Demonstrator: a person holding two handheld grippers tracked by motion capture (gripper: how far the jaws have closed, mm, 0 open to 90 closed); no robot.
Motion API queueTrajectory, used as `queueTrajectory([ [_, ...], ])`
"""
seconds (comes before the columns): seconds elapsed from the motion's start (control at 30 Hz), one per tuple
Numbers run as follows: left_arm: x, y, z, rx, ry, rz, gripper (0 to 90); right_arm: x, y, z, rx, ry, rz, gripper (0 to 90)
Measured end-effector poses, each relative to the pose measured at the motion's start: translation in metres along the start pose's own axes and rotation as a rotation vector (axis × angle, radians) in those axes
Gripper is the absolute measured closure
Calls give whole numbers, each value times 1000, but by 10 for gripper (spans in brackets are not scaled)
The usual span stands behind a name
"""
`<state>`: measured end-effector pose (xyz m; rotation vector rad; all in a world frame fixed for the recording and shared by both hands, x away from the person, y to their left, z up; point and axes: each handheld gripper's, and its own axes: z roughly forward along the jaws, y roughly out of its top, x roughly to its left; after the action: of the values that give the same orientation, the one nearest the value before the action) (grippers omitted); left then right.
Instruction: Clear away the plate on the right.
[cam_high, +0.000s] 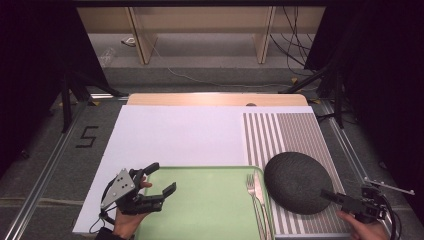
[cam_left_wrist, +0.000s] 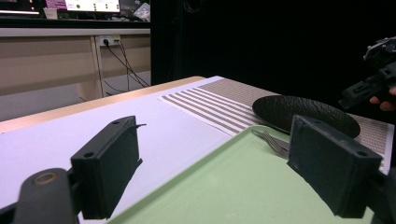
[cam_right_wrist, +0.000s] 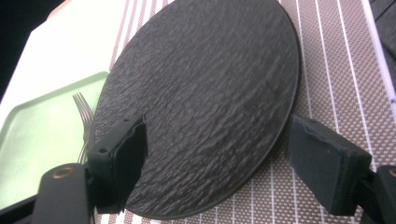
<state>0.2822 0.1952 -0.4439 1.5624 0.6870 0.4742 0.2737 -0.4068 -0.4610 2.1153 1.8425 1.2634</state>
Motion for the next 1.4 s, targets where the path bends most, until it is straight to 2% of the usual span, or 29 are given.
queueTrajectory([
  [0.2,0,0,0,1,-1,0,162,-8,-1,3,26,28,57,226],
  [0.53,0,0,0,0,-1,1,162,-12,-4,11,78,63,107,236],
  [0.8,0,0,0,0,-1,0,161,-13,-4,15,90,92,143,248],
  [0.87,0,0,0,0,0,0,161,-14,-4,16,91,112,166,255],
  [1.17,0,0,0,2,-1,2,161,-17,-6,21,90,147,223,281],
  [1.27,0,0,1,5,0,5,161,-19,-5,21,82,151,262,308],
  [1.4,0,0,1,5,-1,4,162,-22,-6,24,76,180,315,334],
])
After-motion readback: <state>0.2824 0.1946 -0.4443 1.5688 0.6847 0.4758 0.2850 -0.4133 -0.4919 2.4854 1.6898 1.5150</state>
